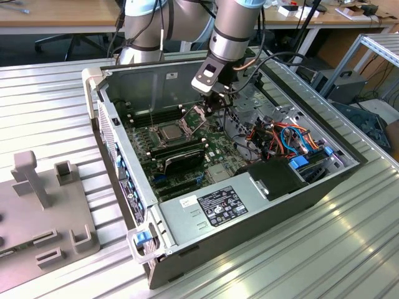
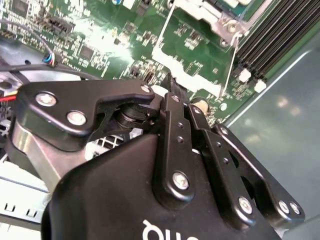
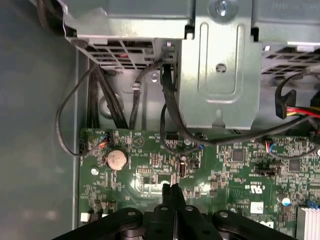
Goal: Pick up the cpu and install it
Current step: 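Close the cpu cover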
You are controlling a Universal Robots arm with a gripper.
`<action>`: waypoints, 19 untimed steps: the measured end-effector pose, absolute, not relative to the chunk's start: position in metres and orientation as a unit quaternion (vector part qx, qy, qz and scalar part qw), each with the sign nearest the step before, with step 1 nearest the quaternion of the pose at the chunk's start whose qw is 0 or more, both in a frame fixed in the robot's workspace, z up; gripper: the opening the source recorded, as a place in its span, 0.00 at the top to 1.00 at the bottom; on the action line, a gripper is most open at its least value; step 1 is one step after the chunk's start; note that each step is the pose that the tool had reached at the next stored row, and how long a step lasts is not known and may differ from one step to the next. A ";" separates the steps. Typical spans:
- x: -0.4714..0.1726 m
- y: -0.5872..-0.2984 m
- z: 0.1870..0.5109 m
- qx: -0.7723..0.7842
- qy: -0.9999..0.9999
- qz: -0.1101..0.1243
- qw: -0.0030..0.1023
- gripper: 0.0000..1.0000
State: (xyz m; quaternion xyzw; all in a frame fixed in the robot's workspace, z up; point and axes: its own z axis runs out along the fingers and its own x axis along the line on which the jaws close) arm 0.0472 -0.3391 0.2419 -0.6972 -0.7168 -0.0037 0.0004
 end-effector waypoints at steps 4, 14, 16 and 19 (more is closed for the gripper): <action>0.033 -0.339 0.242 -0.697 -0.717 -0.006 -0.003 0.89; 0.004 -0.339 0.242 -0.697 -0.717 -0.007 -0.003 0.89; -0.007 -0.339 0.242 -0.697 -0.717 -0.008 -0.004 0.89; -0.017 -0.339 0.242 -0.697 -0.717 -0.008 -0.004 0.89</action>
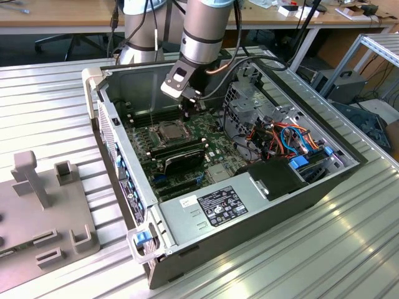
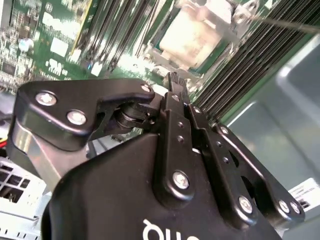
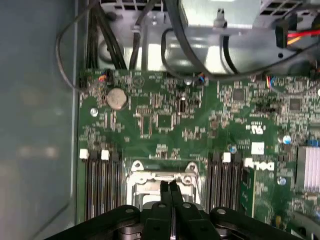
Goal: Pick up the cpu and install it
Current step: 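Close the cpu cover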
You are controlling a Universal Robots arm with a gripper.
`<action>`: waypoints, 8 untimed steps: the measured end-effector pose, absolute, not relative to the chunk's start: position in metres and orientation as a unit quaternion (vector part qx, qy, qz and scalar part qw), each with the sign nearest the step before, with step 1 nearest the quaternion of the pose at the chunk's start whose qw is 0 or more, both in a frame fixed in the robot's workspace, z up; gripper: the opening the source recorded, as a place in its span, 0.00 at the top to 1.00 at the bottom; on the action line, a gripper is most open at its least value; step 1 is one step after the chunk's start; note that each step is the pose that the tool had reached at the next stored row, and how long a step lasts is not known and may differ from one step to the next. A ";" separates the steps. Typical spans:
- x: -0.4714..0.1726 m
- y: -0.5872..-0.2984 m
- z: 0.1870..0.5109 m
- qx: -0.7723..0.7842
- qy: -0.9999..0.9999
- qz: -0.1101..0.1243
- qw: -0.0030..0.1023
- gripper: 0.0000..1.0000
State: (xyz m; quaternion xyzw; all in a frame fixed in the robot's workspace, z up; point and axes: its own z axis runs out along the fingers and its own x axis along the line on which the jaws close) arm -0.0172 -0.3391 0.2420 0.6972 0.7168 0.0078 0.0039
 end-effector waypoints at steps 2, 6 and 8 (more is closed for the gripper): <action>-0.018 -0.339 0.242 0.697 0.717 0.008 0.004 0.89; -0.020 -0.339 0.242 0.697 0.717 0.008 0.004 0.89; -0.027 -0.339 0.241 0.697 0.717 0.008 0.004 0.89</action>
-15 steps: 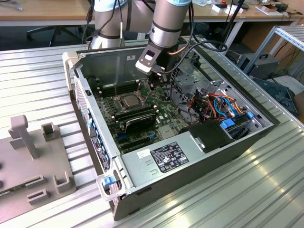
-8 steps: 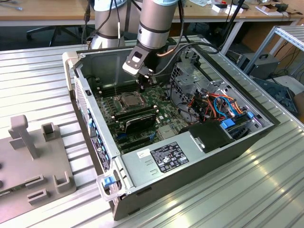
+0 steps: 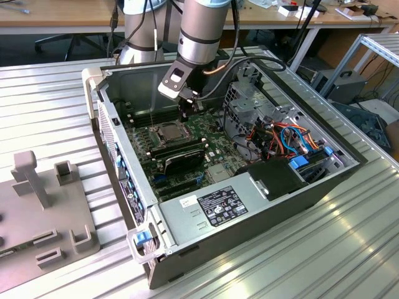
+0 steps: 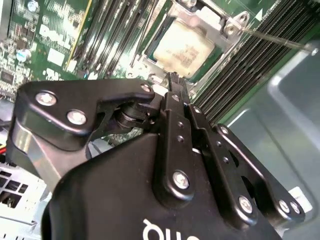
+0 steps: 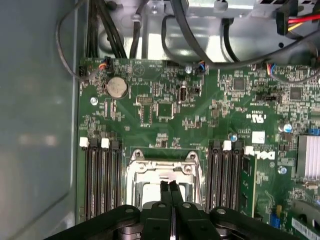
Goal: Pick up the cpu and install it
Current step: 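Close the cpu cover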
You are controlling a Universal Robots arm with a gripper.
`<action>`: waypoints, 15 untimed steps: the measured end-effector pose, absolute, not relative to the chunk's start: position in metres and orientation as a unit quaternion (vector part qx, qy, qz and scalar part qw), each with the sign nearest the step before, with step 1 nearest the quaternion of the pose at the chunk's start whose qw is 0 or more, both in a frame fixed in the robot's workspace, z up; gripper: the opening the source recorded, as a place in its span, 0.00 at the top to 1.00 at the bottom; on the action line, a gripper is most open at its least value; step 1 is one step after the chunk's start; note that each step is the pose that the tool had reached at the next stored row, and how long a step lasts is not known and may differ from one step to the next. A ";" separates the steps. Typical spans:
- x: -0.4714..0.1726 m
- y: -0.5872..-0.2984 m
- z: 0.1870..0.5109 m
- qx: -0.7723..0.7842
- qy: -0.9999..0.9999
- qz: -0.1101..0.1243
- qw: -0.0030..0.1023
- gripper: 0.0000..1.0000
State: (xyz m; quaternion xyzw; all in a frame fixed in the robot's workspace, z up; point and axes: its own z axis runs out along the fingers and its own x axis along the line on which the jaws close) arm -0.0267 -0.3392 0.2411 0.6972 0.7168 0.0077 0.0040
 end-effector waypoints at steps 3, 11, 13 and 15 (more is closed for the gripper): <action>-0.035 -0.339 0.240 0.697 0.717 0.008 0.004 0.89; -0.063 -0.339 0.233 0.697 0.717 0.007 0.004 0.89; -0.066 -0.339 0.231 0.697 0.717 0.007 0.005 0.89; -0.069 -0.339 0.228 0.697 0.717 0.007 0.005 0.89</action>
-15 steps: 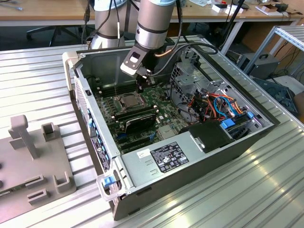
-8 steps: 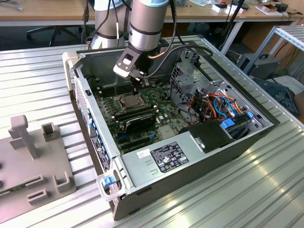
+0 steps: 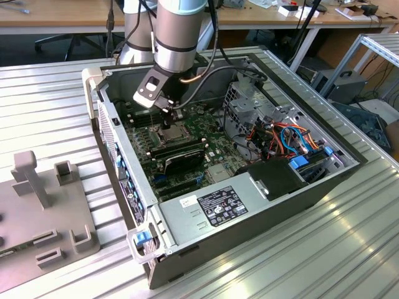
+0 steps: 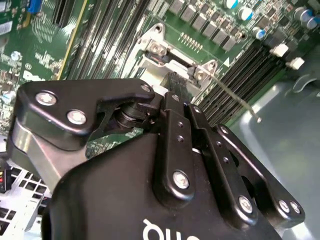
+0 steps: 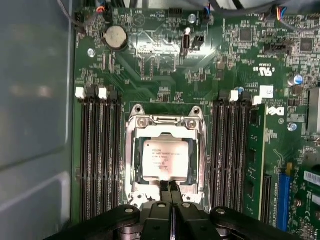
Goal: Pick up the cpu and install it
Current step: 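Close the cpu cover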
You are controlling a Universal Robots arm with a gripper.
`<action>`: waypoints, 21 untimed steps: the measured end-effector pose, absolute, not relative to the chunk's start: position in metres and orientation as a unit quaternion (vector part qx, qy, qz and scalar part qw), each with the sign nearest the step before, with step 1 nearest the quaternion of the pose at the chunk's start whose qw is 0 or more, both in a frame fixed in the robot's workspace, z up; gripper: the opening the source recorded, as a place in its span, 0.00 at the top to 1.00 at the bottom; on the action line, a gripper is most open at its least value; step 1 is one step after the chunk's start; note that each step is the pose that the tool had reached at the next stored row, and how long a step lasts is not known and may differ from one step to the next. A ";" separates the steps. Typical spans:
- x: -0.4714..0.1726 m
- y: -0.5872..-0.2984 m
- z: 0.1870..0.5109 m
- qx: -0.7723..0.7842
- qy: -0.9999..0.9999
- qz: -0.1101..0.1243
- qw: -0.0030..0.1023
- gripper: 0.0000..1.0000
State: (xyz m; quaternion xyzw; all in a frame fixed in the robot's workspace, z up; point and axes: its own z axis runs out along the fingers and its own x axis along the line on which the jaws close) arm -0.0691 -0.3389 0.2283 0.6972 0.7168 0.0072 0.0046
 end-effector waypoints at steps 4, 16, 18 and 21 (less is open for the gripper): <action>-0.070 -0.339 0.228 0.697 0.717 0.007 0.005 0.89; -0.076 -0.337 0.216 0.697 0.717 0.007 0.005 0.89; -0.076 -0.337 0.216 0.697 0.717 0.007 0.005 0.89; -0.076 -0.337 0.212 0.697 0.717 0.007 0.005 0.89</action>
